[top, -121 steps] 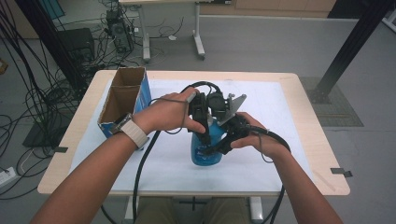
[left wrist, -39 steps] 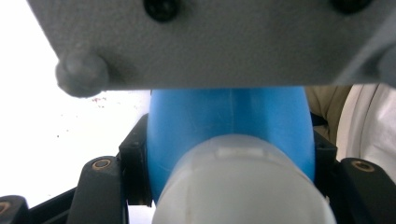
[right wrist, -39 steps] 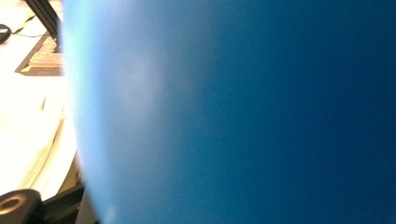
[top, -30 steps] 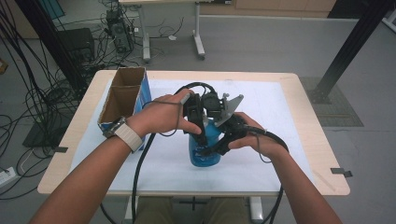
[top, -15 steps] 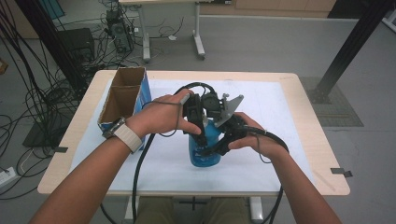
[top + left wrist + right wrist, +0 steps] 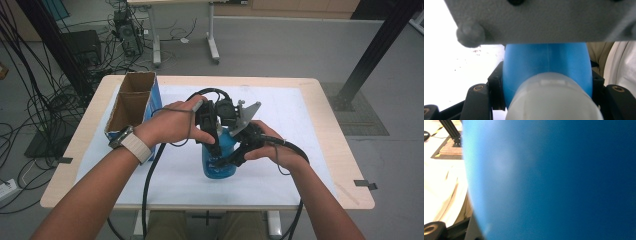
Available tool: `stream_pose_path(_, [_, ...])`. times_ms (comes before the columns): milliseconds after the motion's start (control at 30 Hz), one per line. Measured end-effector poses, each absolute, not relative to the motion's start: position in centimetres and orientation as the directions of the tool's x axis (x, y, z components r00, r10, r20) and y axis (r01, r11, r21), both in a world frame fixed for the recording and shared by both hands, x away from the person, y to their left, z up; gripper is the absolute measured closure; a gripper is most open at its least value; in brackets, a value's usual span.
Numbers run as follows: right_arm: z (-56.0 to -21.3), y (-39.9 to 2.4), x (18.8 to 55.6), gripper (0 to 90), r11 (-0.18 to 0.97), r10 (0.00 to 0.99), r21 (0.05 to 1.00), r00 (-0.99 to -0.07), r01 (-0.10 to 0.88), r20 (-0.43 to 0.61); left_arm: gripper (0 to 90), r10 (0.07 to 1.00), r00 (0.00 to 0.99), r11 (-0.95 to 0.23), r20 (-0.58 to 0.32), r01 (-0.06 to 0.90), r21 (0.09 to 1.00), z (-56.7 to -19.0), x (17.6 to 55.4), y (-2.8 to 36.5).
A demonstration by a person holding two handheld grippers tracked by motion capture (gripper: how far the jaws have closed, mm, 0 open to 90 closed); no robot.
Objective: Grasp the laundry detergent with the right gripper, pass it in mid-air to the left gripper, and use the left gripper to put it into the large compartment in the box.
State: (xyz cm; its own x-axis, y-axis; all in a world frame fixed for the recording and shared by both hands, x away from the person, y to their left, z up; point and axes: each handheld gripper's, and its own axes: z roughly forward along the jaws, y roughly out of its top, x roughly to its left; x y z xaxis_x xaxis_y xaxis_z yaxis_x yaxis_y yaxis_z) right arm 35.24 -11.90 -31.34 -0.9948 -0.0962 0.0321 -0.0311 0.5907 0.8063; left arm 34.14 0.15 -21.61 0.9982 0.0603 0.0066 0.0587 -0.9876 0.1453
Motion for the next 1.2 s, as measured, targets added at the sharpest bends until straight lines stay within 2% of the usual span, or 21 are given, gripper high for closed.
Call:
stream_pose_path(933, [-30.8,-11.8,35.3,42.2,0.580,-0.106,0.813,-0.994,-0.058,0.005,38.0,0.065,0.997,-0.989,0.034,0.060,0.137,-21.0,33.9,0.1])
stream_pose_path(967, [-30.9,-11.8,35.3,40.2,0.581,-0.108,0.812,-0.994,-0.061,0.003,38.0,0.067,0.997,-0.989,0.033,0.062,0.134,-20.9,33.9,0.0])
stream_pose_path(1033, [-31.0,-12.0,35.4,24.7,0.598,-0.083,0.801,-0.996,-0.029,0.026,38.0,0.070,0.997,-0.989,0.028,0.066,0.132,-20.9,33.9,0.0])
stream_pose_path(1200, [-31.2,-14.2,35.4,13.1,0.637,-0.016,0.770,-0.998,0.037,0.061,38.0,0.100,0.994,-0.986,0.035,0.094,0.141,-20.8,34.2,0.5])
